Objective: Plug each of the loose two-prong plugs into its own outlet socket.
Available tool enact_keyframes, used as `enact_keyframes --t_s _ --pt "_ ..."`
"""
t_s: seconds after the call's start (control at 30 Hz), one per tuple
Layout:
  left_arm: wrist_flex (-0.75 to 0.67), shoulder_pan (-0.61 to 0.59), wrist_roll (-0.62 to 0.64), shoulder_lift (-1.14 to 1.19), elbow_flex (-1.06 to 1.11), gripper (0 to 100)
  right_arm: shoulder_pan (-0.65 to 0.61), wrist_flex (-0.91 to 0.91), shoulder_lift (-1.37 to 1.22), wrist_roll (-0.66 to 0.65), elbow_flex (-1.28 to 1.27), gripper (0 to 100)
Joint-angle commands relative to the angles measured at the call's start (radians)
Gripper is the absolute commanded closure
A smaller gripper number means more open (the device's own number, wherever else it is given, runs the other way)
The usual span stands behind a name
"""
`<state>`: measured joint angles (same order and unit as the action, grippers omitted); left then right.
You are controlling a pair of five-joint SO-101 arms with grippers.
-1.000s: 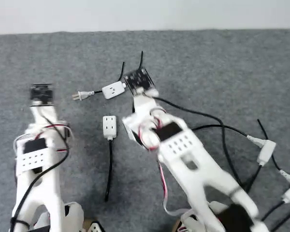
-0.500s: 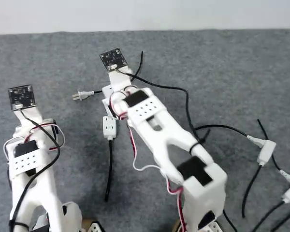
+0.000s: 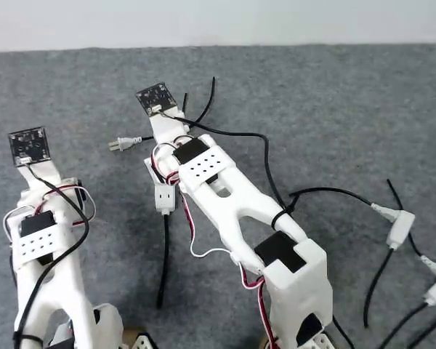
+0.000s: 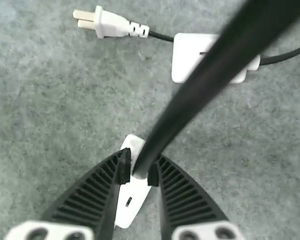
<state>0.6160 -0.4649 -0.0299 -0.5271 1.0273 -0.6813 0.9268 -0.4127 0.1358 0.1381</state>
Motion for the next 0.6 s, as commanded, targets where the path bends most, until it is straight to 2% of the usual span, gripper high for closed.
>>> enact_keyframes --t_s 0.0,0.2,0.57 --pt "-0.023 -0.002 0.009 -0.017 -0.054 87 0.012 0.031 0.067 0.0 0.064 99.1" --pt "-0.025 0.0 0.009 -0.017 -0.054 87 0.033 0.107 0.16 0.0 0.044 99.1" --pt "-0.025 0.0 0.009 -0.017 -0.053 87 -0.013 0.09 0.166 -0.026 -0.052 99.1"
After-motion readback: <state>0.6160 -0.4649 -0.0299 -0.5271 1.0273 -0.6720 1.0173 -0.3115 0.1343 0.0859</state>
